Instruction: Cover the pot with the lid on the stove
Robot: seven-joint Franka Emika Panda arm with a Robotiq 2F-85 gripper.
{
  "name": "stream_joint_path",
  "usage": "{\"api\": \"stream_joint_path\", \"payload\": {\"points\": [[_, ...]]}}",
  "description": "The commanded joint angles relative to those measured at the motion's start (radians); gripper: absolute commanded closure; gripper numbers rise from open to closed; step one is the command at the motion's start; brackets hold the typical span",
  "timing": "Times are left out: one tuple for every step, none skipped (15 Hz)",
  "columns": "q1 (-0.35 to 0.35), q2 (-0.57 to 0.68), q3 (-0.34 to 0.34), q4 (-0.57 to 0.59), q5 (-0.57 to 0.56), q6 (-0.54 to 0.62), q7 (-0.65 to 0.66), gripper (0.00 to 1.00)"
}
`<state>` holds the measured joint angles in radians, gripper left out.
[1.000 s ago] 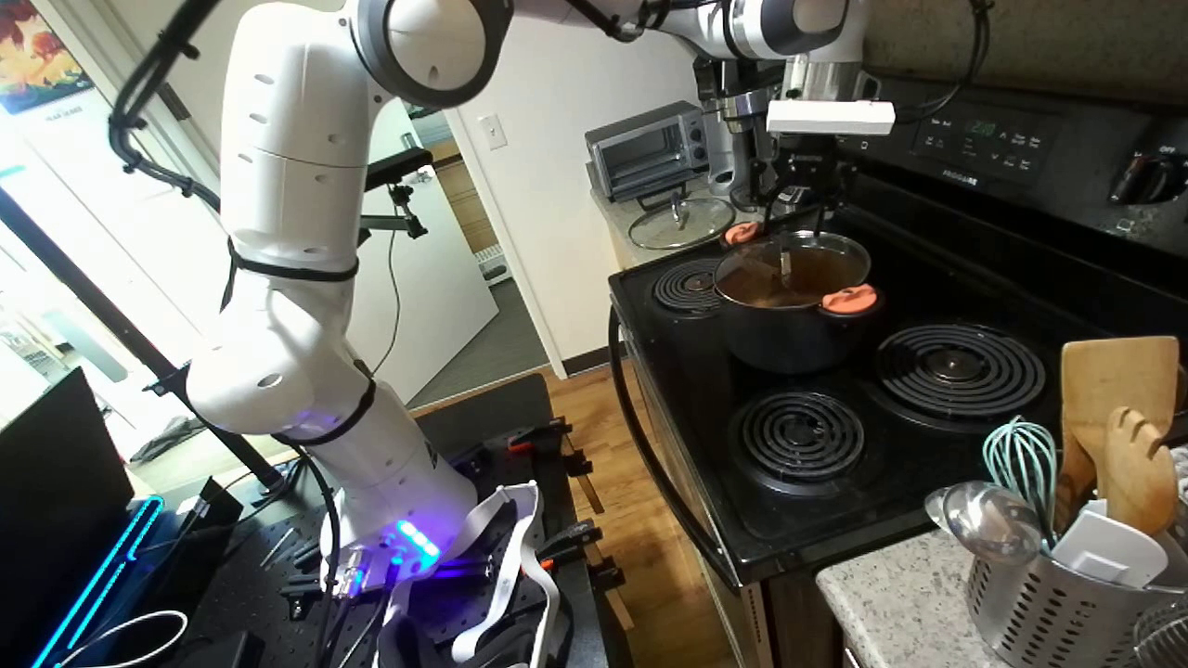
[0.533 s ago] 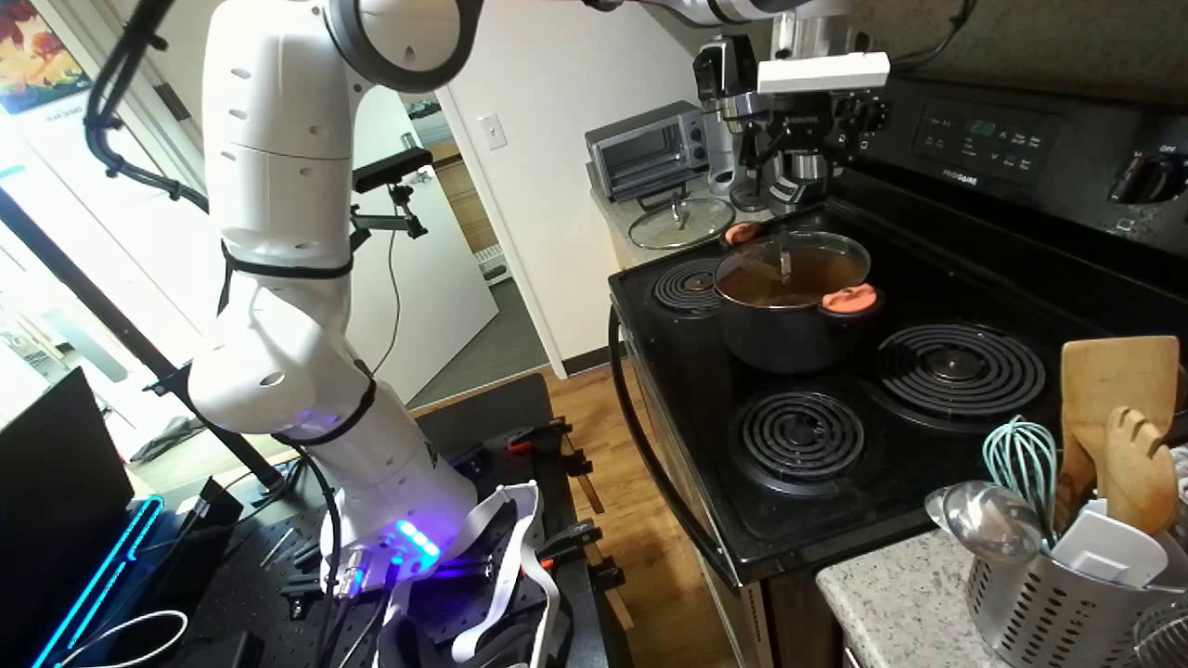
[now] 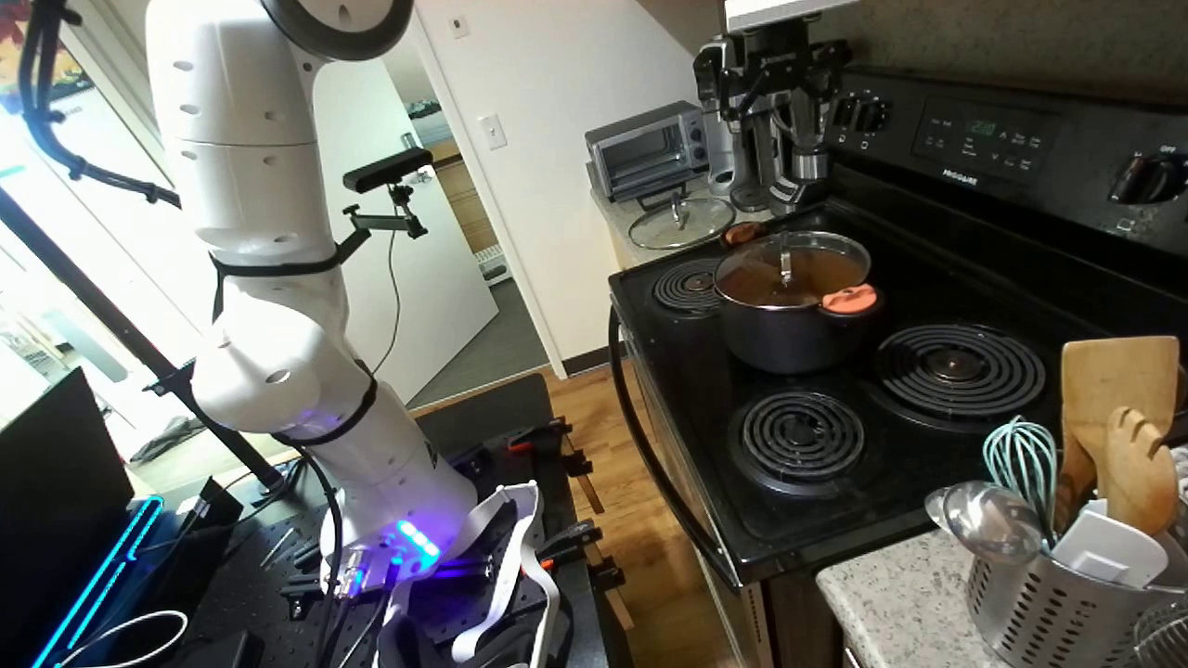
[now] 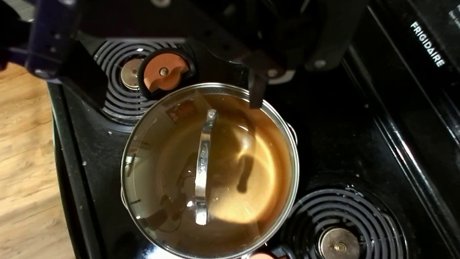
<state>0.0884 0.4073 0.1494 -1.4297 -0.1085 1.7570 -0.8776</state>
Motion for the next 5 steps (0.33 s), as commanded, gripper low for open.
{"api": "stream_joint_path", "payload": {"points": [[0.000, 0.001, 0.000, -0.001, -0.001, -0.001, 0.001, 0.00], [0.000, 0.001, 0.000, -0.004, -0.001, 0.000, 0.001, 0.00], [0.000, 0.001, 0.000, -0.005, -0.001, 0.000, 0.001, 0.00], [0.000, 0.001, 0.000, -0.005, -0.001, 0.000, 0.001, 0.00], [0.000, 0.001, 0.000, -0.005, -0.001, 0.000, 0.001, 0.00]]}}
